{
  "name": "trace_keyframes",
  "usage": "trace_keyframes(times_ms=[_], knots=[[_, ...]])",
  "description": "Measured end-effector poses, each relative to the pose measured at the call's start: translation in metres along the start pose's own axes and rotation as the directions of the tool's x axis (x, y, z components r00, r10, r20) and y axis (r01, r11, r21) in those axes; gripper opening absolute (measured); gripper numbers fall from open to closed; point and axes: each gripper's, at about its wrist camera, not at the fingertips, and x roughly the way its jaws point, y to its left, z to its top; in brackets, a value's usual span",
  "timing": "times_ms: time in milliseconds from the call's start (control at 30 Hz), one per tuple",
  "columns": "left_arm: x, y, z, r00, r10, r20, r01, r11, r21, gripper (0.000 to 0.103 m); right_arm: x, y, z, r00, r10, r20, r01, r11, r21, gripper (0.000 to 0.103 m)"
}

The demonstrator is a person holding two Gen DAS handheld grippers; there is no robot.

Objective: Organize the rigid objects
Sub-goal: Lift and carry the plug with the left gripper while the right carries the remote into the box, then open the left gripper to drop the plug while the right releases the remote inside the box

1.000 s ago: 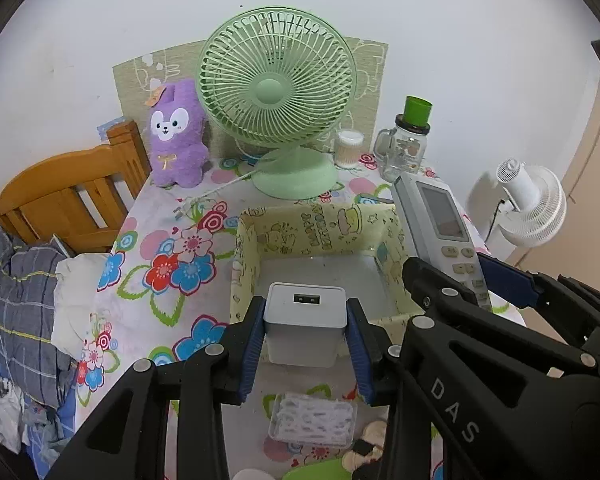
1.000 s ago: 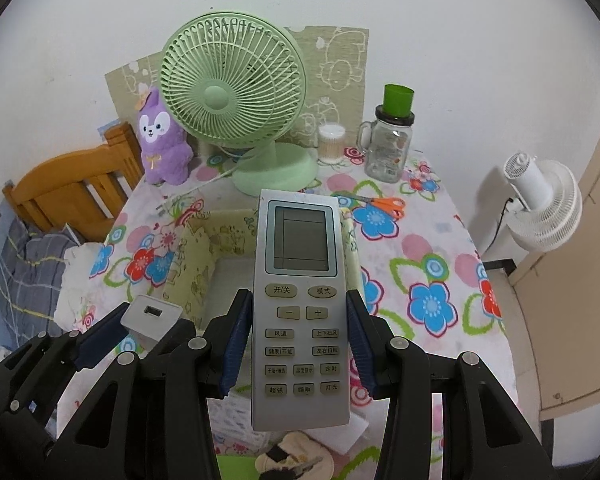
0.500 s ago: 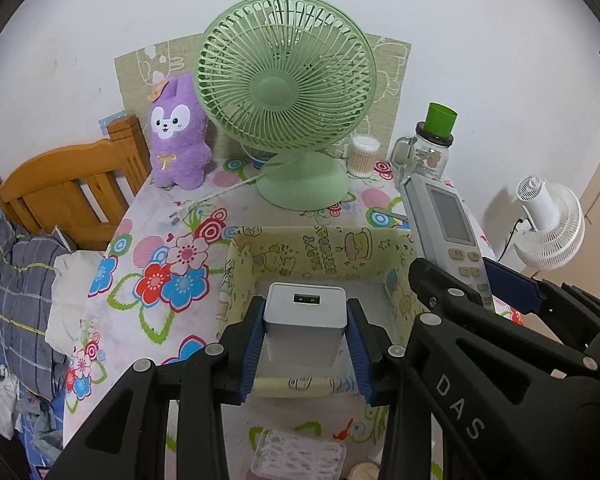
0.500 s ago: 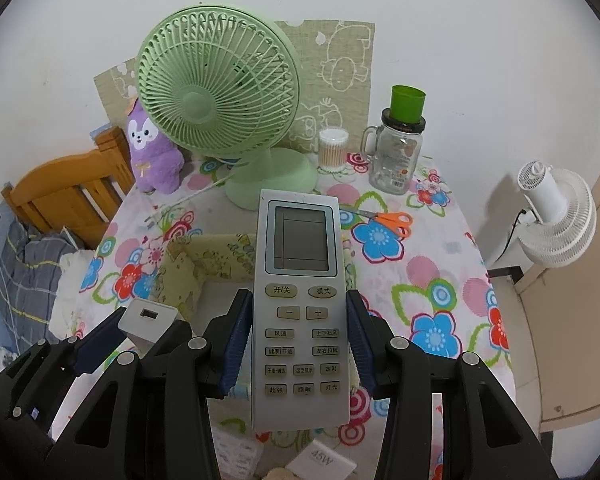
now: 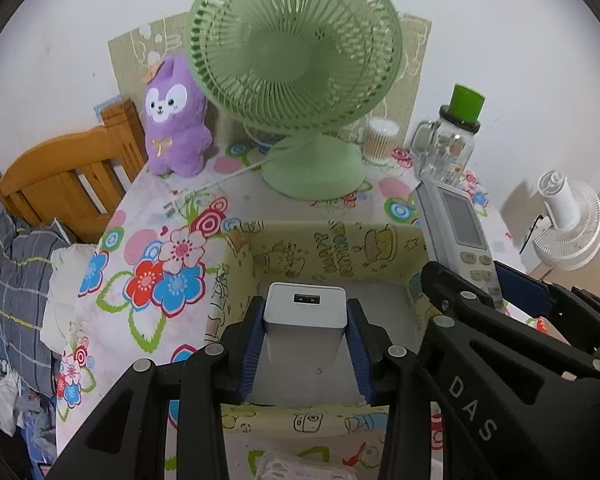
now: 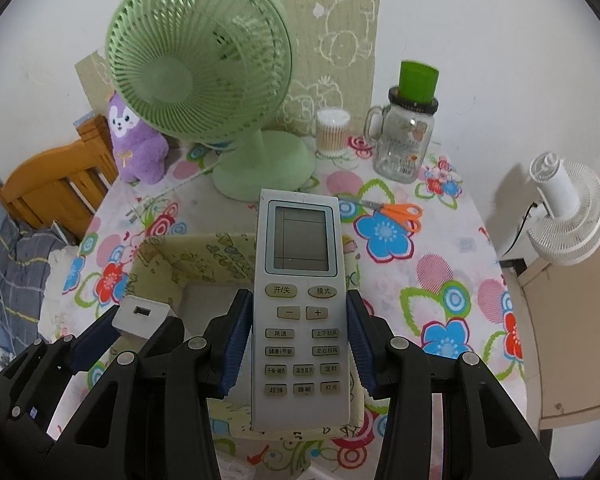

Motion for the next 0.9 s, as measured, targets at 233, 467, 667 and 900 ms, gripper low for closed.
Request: trace_keyframes(times_ms=[233, 467, 667, 900], knots=[[0.021, 0.003, -0.007, 0.998, 0.02, -0.051, -0.02, 1.0, 0.0, 0.04, 0.024, 0.001, -0.006, 0.998, -0.008, -0.067, 0.008, 1.0, 0.003, 0.05], [0.037, 0.006, -0.017, 0.995, 0.046, -0.092, -0.045, 0.999, 0.014, 0.04, 0.042, 0.001, -0.015, 0.991, -0.027, -0.134, 0.028, 1.0, 0.004, 0.05], [0.049, 0.013, -0.019, 0.991, 0.064, -0.115, -0.064, 0.998, -0.001, 0.041, 0.047, 0.009, -0.016, 0.99, -0.077, -0.121, 0.071, 0.996, -0.056, 0.05], [0.046, 0.014, -0.019, 0.992, 0.045, -0.12, -0.045, 0.999, -0.004, 0.049, 0.045, 0.01, -0.015, 0.991, -0.088, -0.105, 0.084, 0.995, -0.045, 0.059]])
